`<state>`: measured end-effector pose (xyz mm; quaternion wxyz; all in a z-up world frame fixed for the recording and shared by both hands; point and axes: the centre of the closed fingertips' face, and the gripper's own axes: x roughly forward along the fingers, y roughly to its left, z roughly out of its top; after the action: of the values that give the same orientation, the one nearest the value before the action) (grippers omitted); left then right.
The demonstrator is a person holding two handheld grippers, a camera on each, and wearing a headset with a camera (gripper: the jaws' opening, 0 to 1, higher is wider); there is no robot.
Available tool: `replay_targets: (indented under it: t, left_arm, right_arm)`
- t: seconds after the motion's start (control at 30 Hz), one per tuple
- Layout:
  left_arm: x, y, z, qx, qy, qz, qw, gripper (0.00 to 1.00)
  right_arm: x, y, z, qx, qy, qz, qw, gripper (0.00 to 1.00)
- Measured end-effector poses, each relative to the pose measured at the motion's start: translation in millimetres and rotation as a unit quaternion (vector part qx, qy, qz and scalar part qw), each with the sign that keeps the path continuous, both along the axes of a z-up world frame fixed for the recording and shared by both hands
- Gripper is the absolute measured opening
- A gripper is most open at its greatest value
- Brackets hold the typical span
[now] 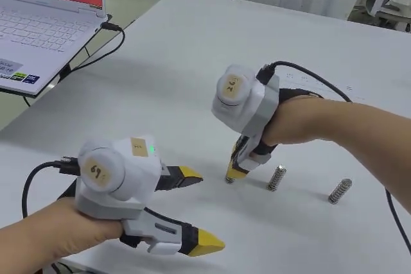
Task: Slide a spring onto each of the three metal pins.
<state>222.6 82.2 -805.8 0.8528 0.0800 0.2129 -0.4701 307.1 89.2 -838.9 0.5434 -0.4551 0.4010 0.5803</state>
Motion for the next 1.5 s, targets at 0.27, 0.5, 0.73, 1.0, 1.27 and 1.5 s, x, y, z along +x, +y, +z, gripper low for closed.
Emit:
replay_targets:
  t: [0.27, 0.5, 0.73, 1.0, 1.27, 1.5]
  left_arm:
    - [0.3, -0.2, 0.1, 0.0, 0.0, 0.0, 1.0, 0.6]
    - [0.8, 0.4, -0.1, -0.001, -0.001, 0.002, 1.0, 0.6]
    - [1.3, 0.5, -0.2, -0.001, -0.001, 0.002, 1.0, 0.6]
    - [0.6, -0.5, -0.7, 0.0, 0.0, 0.0, 1.0, 0.6]
    - [0.1, -0.1, -1.2, 0.001, 0.002, 0.001, 1.0, 0.61]
    - [-1.0, -0.4, -1.5, 0.003, 0.003, 0.0, 1.0, 0.61]
  right_arm:
    - [-1.7, 0.3, -0.6, 0.0, 0.005, 0.0, 1.0, 0.09]
    - [-3.5, -1.4, -3.4, -0.004, 0.008, 0.003, 1.0, 0.12]
    - [-2.3, -2.7, -1.5, 0.001, 0.006, 0.003, 1.0, 0.17]
    - [-0.6, -10.1, -0.4, 0.002, 0.005, -0.002, 1.0, 0.2]
    - [-1.3, -17.0, 2.7, 0.01, 0.004, -0.012, 0.9999, 0.2]
    - [-5.3, -21.0, 7.7, 0.024, 0.006, -0.023, 0.9994, 0.2]
